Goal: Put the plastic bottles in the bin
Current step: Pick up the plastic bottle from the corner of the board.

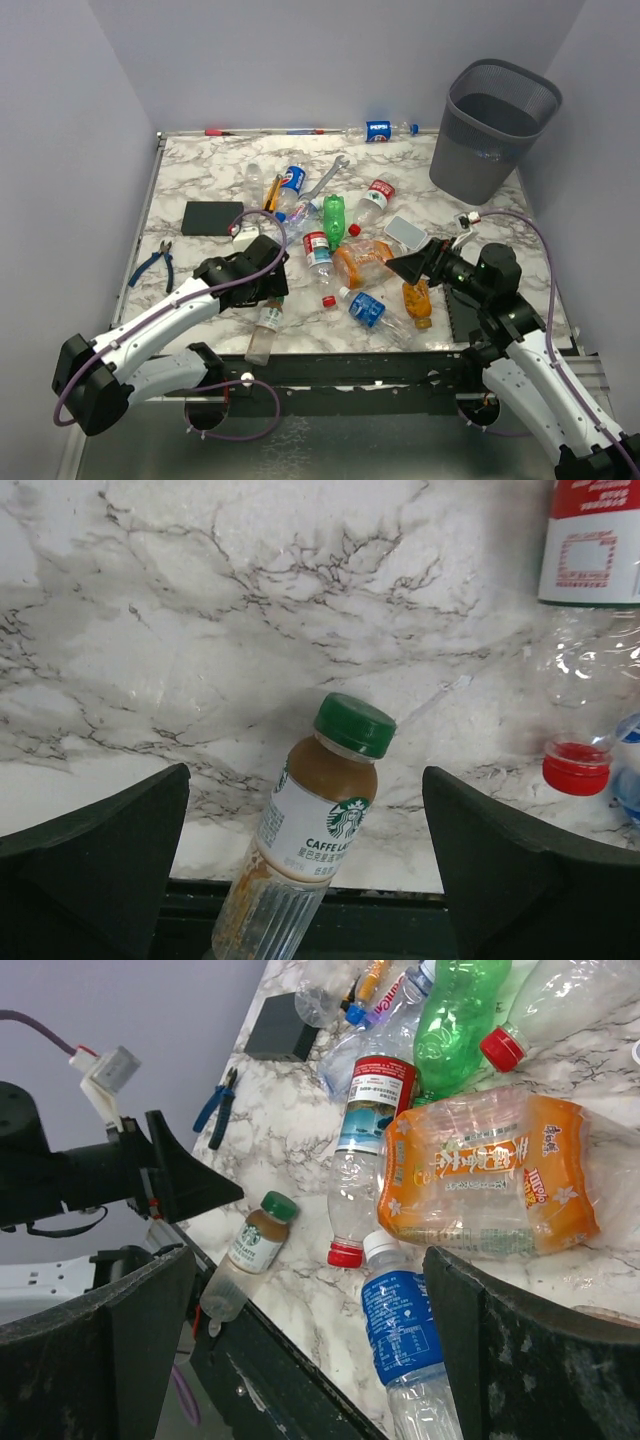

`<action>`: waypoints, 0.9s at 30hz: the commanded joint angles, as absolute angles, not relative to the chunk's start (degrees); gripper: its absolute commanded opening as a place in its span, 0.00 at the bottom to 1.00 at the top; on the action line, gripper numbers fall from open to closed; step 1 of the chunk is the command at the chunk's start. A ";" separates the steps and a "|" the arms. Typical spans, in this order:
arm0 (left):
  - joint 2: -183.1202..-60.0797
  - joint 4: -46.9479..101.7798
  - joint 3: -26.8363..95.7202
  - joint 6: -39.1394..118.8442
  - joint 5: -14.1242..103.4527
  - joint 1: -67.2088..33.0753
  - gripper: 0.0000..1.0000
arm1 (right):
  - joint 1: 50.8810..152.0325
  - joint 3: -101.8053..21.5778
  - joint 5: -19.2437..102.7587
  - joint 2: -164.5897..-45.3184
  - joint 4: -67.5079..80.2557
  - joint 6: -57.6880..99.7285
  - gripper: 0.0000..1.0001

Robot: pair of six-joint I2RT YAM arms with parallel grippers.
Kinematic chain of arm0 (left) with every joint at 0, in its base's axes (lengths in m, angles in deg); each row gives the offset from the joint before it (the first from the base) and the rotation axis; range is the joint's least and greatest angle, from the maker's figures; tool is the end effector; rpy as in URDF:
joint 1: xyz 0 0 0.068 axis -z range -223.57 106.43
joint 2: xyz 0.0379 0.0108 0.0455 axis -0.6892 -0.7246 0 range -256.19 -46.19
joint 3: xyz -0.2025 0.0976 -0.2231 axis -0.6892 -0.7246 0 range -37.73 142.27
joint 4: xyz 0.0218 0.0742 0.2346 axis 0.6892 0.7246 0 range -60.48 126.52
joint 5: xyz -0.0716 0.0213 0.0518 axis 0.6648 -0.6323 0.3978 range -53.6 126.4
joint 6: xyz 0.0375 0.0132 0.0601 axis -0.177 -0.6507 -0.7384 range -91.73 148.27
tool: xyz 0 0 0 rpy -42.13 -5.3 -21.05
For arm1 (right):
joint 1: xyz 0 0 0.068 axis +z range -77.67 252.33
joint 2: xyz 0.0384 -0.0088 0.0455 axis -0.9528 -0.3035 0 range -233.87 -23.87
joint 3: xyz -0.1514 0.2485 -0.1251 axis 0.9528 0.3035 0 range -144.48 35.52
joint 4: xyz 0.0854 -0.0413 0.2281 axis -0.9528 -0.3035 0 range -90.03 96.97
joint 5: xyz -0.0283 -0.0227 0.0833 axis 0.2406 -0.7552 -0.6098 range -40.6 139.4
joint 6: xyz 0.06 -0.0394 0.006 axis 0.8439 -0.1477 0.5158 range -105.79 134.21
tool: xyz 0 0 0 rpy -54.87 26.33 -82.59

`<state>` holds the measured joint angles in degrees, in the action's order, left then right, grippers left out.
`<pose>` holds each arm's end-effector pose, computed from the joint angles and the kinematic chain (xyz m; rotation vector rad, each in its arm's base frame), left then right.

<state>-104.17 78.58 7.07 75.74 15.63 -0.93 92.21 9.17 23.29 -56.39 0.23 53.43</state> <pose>0.1274 -0.0885 0.2669 -0.2224 2.5396 -0.1157 0.1023 0.0649 0.2861 -0.0266 1.9233 1.1250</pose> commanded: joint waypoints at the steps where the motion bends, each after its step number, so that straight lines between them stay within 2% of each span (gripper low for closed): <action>1: -107.19 80.69 5.24 78.56 17.76 0.76 0.99 | 92.37 10.27 21.88 -54.47 -1.24 53.25 1.00; 10: -111.53 79.13 2.73 82.16 16.47 9.92 0.99 | 92.37 10.52 21.92 -53.84 -3.14 52.21 1.00; 18: -111.99 78.00 0.90 87.06 13.50 11.06 0.98 | 92.31 11.09 22.37 -52.47 -4.06 53.01 1.00; 21: -110.76 74.49 -2.98 90.50 14.29 11.54 0.94 | 92.32 11.17 22.26 -52.35 -4.24 53.01 1.00; 27: -111.11 70.21 -7.49 92.32 16.58 12.16 0.79 | 92.37 10.59 21.45 -52.70 -4.87 53.10 1.00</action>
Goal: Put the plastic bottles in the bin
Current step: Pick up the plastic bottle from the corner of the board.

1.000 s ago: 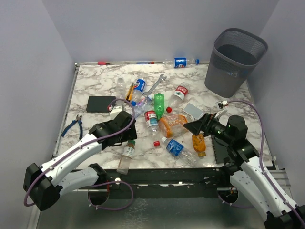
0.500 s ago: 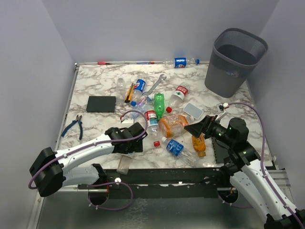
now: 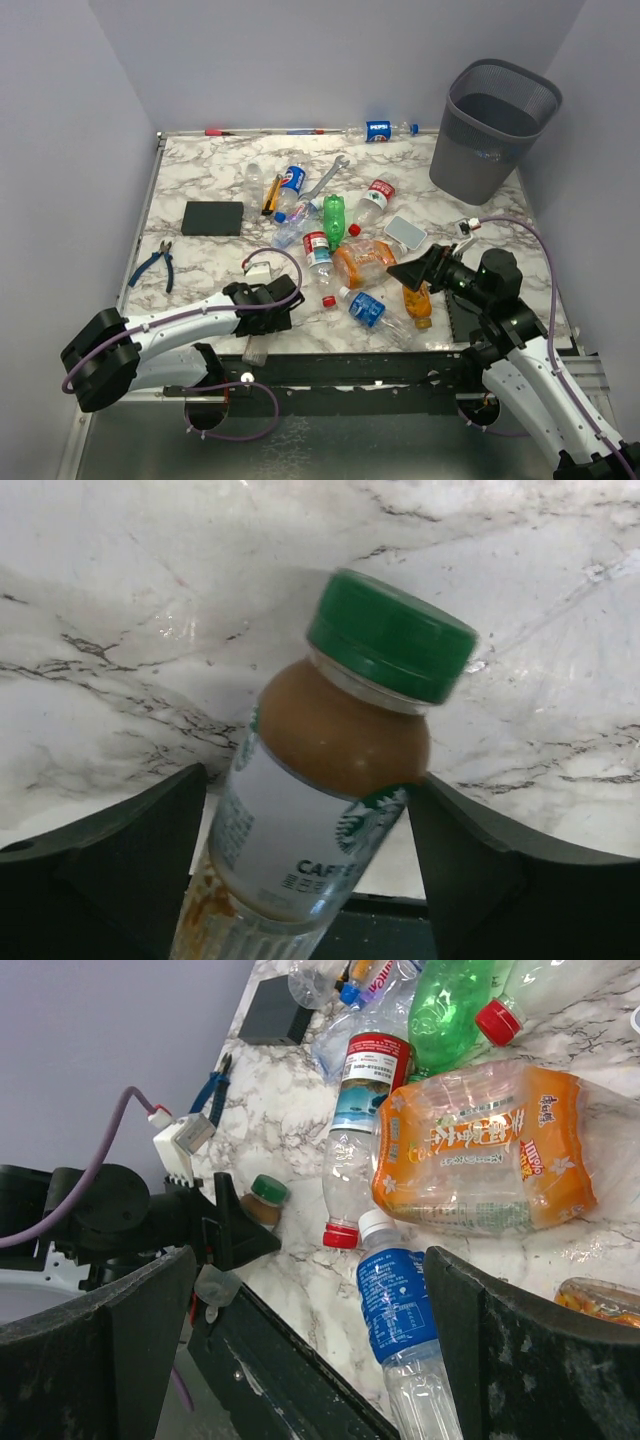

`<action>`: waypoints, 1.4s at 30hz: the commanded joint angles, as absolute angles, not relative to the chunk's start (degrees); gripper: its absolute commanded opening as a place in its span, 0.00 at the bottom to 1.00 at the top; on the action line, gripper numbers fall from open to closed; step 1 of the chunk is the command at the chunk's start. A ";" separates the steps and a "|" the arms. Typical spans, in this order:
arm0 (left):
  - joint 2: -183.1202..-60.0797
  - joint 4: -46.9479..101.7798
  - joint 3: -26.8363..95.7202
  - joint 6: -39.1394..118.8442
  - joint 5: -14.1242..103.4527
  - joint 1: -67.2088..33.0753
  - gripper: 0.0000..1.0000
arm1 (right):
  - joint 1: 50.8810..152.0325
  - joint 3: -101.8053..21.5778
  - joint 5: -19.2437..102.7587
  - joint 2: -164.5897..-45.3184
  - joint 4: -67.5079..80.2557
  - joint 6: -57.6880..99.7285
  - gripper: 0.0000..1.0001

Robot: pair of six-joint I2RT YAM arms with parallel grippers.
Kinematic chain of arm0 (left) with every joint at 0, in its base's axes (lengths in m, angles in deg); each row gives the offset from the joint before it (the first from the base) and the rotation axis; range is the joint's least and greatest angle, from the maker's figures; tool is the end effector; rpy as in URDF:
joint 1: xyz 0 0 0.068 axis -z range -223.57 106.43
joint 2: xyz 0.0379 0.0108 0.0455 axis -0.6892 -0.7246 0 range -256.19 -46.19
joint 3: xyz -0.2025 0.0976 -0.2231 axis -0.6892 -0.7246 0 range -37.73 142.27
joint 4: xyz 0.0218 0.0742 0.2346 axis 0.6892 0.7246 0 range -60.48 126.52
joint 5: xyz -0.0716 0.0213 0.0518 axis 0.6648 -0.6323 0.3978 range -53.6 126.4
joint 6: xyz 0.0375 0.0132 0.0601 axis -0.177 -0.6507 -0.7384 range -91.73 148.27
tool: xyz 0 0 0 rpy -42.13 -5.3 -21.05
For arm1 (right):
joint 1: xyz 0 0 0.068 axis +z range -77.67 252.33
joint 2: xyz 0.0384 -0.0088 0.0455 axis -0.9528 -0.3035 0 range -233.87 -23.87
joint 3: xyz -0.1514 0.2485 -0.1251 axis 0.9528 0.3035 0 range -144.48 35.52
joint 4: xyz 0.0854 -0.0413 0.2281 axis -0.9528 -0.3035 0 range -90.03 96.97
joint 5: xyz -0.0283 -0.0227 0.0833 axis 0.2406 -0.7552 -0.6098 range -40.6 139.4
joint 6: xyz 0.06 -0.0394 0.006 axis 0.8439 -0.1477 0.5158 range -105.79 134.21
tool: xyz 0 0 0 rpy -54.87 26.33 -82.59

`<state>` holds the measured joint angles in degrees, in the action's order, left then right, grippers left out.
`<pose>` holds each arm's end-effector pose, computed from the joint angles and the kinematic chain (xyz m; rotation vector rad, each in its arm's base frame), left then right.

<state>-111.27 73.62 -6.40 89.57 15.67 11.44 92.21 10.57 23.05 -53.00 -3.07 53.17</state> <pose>0.0983 -0.1036 0.1894 -0.2023 2.7171 0.0166 0.0913 0.0612 0.2758 -0.0265 1.9463 1.1227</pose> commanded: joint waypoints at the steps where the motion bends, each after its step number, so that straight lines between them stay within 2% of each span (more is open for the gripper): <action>1: -110.77 69.95 -7.45 92.20 16.50 12.23 0.78 | 92.35 10.44 21.51 -52.82 -4.90 52.99 1.00; 5: -108.51 69.05 -7.41 91.26 16.56 12.24 0.64 | 92.37 9.83 21.16 -54.13 -3.99 53.17 1.00; 9: -106.03 68.87 -6.09 88.84 16.47 12.40 0.46 | 92.37 9.19 20.21 -55.77 -2.45 53.72 1.00; 14: -101.56 67.04 1.30 79.02 15.84 12.33 0.35 | 92.37 4.60 18.52 -58.33 -3.54 51.27 0.99; 21: -94.17 53.32 13.18 52.91 16.07 12.25 0.30 | 92.52 -8.55 14.89 -66.08 -3.97 48.22 0.99; 25: -92.00 41.37 11.78 37.95 24.14 12.24 0.30 | 95.03 -18.19 13.62 -74.08 -2.45 47.32 0.98; 28: -90.59 33.97 7.69 31.59 33.75 12.30 0.32 | 102.22 -24.47 20.57 -78.57 -2.87 45.38 0.97; 32: -88.05 23.76 -0.58 30.56 39.03 12.26 0.32 | 111.20 -27.47 31.60 -81.52 -0.45 44.05 0.96; 37: -82.12 9.36 -12.37 37.64 41.60 12.29 0.30 | 118.92 -28.22 38.45 -84.92 -0.06 43.64 0.94; 42: -77.64 6.46 -16.29 39.02 41.71 12.38 0.27 | 125.74 -27.62 45.56 -87.25 -1.24 43.03 0.93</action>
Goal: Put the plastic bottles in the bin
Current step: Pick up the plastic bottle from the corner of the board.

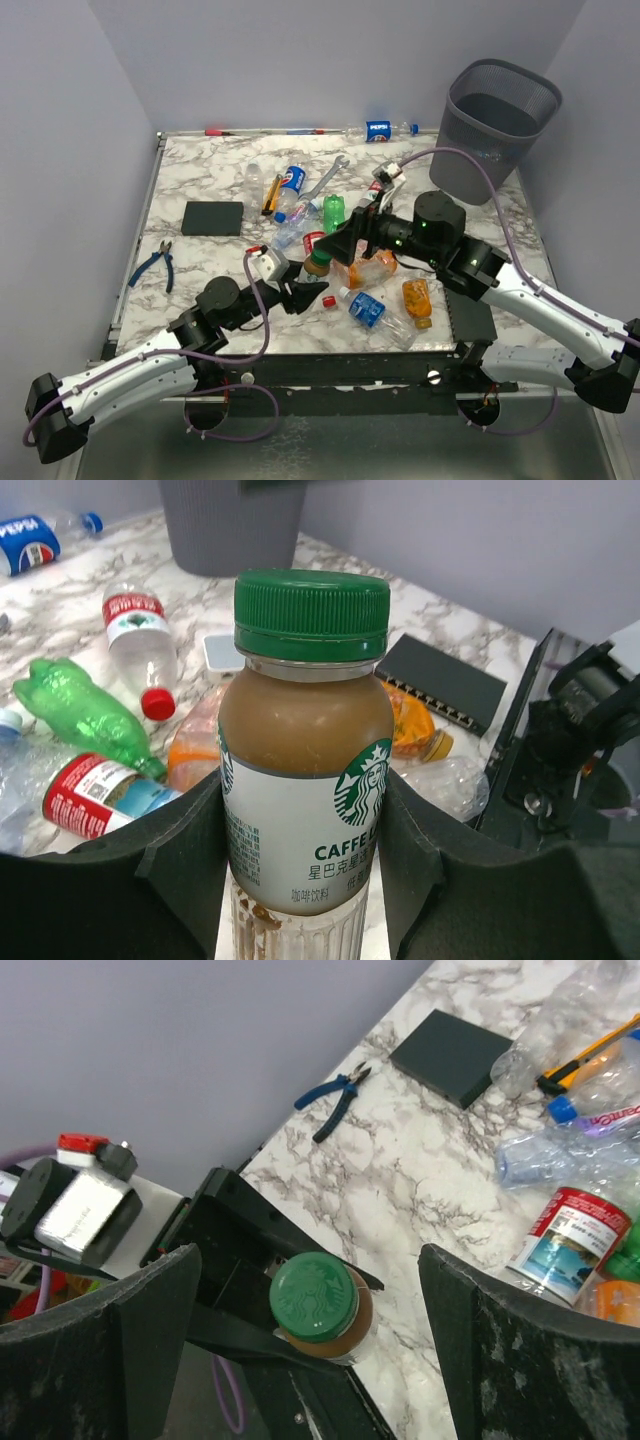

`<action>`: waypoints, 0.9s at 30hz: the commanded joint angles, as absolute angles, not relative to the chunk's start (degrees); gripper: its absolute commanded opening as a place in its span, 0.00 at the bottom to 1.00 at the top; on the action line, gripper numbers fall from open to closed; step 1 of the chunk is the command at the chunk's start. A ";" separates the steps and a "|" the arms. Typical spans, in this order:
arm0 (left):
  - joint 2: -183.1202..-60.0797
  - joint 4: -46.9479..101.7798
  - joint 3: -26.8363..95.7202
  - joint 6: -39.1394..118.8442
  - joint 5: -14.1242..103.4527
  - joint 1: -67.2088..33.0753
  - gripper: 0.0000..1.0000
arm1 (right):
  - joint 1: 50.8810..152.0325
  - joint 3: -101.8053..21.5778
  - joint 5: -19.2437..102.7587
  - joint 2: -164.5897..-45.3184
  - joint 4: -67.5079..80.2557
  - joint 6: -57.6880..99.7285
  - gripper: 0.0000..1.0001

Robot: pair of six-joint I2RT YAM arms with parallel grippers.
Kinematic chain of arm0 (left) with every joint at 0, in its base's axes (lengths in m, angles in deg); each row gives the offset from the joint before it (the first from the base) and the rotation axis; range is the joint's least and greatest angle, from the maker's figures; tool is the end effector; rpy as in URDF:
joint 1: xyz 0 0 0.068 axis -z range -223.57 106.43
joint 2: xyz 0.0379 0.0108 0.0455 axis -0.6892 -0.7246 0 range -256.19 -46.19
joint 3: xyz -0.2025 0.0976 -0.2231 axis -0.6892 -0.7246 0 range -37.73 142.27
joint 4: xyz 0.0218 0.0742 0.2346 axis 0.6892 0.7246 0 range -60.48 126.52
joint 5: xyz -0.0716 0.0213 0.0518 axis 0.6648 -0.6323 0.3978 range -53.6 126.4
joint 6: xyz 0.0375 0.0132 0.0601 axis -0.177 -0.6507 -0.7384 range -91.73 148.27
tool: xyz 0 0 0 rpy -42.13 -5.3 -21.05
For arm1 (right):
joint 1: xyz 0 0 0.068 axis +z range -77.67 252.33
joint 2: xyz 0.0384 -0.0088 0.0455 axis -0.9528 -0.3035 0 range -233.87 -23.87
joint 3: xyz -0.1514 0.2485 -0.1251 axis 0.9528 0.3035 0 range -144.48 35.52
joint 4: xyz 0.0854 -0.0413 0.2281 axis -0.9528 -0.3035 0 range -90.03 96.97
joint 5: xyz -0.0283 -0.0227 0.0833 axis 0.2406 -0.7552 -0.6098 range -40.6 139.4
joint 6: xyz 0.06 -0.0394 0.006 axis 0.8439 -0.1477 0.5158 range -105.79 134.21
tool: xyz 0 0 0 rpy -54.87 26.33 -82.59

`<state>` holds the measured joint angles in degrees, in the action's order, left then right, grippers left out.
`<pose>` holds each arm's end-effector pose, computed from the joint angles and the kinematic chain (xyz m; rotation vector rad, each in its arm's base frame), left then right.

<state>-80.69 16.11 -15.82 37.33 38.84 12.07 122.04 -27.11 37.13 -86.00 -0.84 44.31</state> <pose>0.0746 -0.1136 0.2990 0.6775 1.4845 -0.9147 0.1427 0.1879 0.4319 -0.4856 1.7870 1.1929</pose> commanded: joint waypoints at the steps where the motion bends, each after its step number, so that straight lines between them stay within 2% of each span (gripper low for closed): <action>1: -77.43 6.74 -16.28 38.86 41.41 12.34 0.27 | 126.25 -27.02 46.17 -87.36 -0.76 43.53 0.93; 6: -79.86 7.72 -15.23 39.57 43.28 12.33 0.27 | 128.36 -26.47 47.79 -88.78 1.03 44.31 0.89; 14: -84.06 9.04 -13.56 40.90 43.78 12.33 0.27 | 130.29 -28.03 48.90 -91.01 -0.23 43.72 0.76; 16: -83.99 9.12 -13.56 40.93 43.20 12.33 0.27 | 130.41 -26.88 48.99 -90.46 0.02 43.97 0.75; 19: -83.64 9.30 -13.56 40.80 41.60 12.33 0.27 | 130.58 -24.84 48.74 -88.55 1.20 44.32 0.80; 22: -83.25 9.23 -13.65 40.52 40.44 12.34 0.27 | 130.69 -23.40 49.13 -87.23 1.30 44.59 0.79; 24: -83.19 9.15 -13.71 40.42 39.95 12.33 0.27 | 130.69 -22.40 50.44 -86.71 1.22 44.78 0.72; 27: -83.13 8.27 -14.20 40.26 39.51 12.33 0.27 | 130.69 -20.67 50.86 -86.40 2.25 45.47 0.58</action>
